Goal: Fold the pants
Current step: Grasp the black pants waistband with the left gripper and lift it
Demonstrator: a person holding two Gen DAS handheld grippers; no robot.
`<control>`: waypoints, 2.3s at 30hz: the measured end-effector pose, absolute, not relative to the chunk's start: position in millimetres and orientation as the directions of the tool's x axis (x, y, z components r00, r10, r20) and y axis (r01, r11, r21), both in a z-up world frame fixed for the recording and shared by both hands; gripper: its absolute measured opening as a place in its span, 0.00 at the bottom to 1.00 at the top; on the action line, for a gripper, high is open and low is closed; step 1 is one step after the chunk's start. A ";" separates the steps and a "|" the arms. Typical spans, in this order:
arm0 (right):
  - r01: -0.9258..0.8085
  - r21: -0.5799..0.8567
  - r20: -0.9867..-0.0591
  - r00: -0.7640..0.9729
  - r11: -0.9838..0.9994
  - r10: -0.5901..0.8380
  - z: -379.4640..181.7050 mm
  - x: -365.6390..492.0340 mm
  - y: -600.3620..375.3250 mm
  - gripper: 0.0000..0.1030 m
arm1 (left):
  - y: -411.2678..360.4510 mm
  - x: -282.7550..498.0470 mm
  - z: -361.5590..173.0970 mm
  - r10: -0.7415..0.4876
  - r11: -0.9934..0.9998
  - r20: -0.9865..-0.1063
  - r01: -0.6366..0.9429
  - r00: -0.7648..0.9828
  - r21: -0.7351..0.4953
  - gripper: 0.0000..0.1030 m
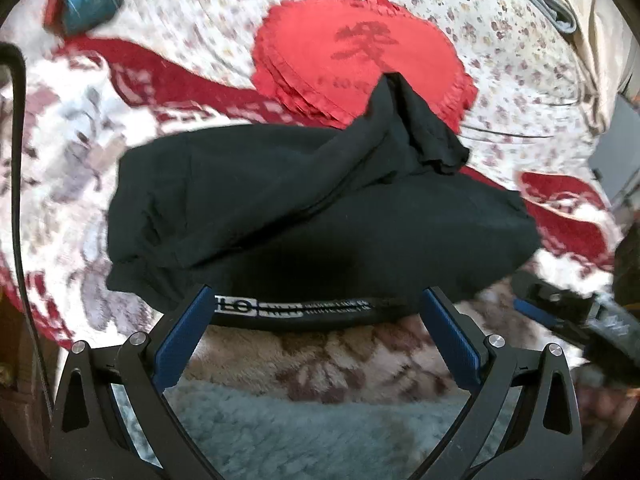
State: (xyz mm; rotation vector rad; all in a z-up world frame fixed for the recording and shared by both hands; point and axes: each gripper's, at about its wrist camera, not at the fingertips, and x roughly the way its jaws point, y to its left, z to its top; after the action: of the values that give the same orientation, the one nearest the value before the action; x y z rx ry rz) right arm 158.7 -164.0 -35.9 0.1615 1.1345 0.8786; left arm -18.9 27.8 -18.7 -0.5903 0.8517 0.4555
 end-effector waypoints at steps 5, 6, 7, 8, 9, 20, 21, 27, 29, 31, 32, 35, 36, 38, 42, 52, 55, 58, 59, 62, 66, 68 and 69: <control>-0.527 0.535 -0.712 0.139 0.661 0.688 -36.3 159.9 -165.9 0.80 | 107.3 -72.4 4.1 0.259 0.652 -0.766 -0.691 0.588 -0.310 0.99; -0.525 0.539 -0.708 0.140 0.658 0.692 -36.4 159.9 -166.5 0.80 | 118.6 -80.0 2.1 0.271 0.637 -0.770 -0.707 0.577 -0.306 0.99; -0.524 0.543 -0.706 0.139 0.656 0.695 -36.7 161.0 -167.8 0.80 | 137.3 -94.3 -2.6 0.282 0.607 -0.782 -0.734 0.557 -0.304 0.99; -0.523 0.546 -0.703 0.138 0.655 0.697 -36.8 161.3 -168.7 0.80 | 155.0 -110.0 -9.7 0.278 0.578 -0.792 -0.753 0.544 -0.315 0.99; -0.522 0.548 -0.701 0.138 0.653 0.699 -36.8 161.2 -169.3 0.80 | 165.1 -119.5 -16.0 0.260 0.565 -0.794 -0.754 0.550 -0.336 0.99; -0.512 0.571 -0.688 0.129 0.642 0.714 -35.1 163.4 -172.5 0.80 | 132.4 -112.3 -65.8 0.059 0.693 -0.738 -0.560 0.672 -0.454 0.99; -0.508 0.574 -0.686 0.130 0.642 0.715 -35.3 163.7 -172.8 0.80 | 124.6 -105.5 -65.1 0.057 0.728 -0.743 -0.537 0.667 -0.427 0.99; -0.502 0.578 -0.687 0.125 0.643 0.716 -35.5 164.9 -173.0 0.80 | 107.2 -89.3 -45.0 0.178 0.833 -0.750 -0.503 0.637 -0.230 0.96; -0.503 0.577 -0.689 0.124 0.643 0.714 -35.3 165.6 -172.5 0.80 | 98.8 -82.2 -30.7 0.214 0.878 -0.720 -0.453 0.660 -0.155 0.96; -0.505 0.575 -0.692 0.121 0.644 0.712 -35.5 166.6 -171.4 0.80 | 87.0 -64.6 -19.3 0.230 0.932 -0.704 -0.361 0.672 -0.040 0.96; -0.506 0.573 -0.693 0.120 0.645 0.711 -35.6 166.7 -170.7 0.80 | 82.3 -55.4 -18.4 0.232 0.947 -0.709 -0.320 0.666 0.008 0.96; -0.510 0.567 -0.699 0.118 0.647 0.705 -35.8 167.1 -168.8 0.80 | 74.8 -27.6 -33.9 0.178 0.980 -0.772 -0.184 0.611 0.080 0.96; -0.510 0.566 -0.700 0.119 0.648 0.705 -36.1 166.8 -169.1 0.80 | 73.2 -18.5 -42.8 0.151 0.987 -0.801 -0.140 0.579 0.085 0.96; -0.506 0.566 -0.701 0.121 0.651 0.703 -36.4 167.3 -170.2 0.80 | 73.7 -9.3 -54.3 0.181 0.983 -0.816 -0.124 0.549 0.135 0.96; -0.499 0.572 -0.698 0.121 0.651 0.706 -36.6 168.0 -171.7 0.80 | 93.6 -10.7 -59.7 0.262 0.961 -0.823 -0.217 0.505 0.173 0.63; -0.507 0.550 -0.720 0.115 0.664 0.685 -38.3 167.2 -165.4 0.80 | 211.8 63.0 16.0 0.564 0.780 -0.698 -0.561 0.441 0.276 0.26; -0.491 0.556 -0.717 0.125 0.671 0.686 -38.8 169.0 -170.4 0.80 | 246.4 77.0 5.0 0.654 0.663 -0.710 -0.649 0.260 0.373 0.59; -0.478 0.568 -0.707 0.134 0.671 0.694 -38.0 169.4 -176.0 0.80 | 255.0 44.3 -3.0 0.622 0.662 -0.736 -0.682 0.268 0.311 0.59; -0.477 0.570 -0.704 0.135 0.669 0.697 -37.6 169.8 -176.3 0.80 | 257.8 28.8 -5.8 0.580 0.677 -0.759 -0.694 0.297 0.246 0.59; -0.489 0.563 -0.709 0.127 0.666 0.694 -37.7 168.2 -172.8 0.80 | 257.3 -22.0 -15.8 0.405 0.709 -0.817 -0.705 0.410 -0.003 0.59; -0.512 0.543 -0.718 0.126 0.665 0.684 -36.7 165.0 -167.2 0.80 | 248.1 -93.2 -42.0 0.132 0.658 -0.821 -0.669 0.555 -0.346 0.59; -0.511 0.545 -0.716 0.129 0.664 0.686 -36.8 164.7 -167.3 0.80 | 218.7 -112.0 -55.8 0.045 0.616 -0.810 -0.655 0.584 -0.438 0.59; -0.508 0.548 -0.716 0.127 0.665 0.687 -37.1 165.7 -167.6 0.80 | 212.0 -117.0 -63.6 -0.002 0.592 -0.803 -0.647 0.596 -0.482 0.59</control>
State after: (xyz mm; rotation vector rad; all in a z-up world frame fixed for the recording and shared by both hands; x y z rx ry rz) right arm 165.7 -167.6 -37.1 0.1866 1.1500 0.8761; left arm -117.0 212.0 -63.6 -0.8680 0.8619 0.4343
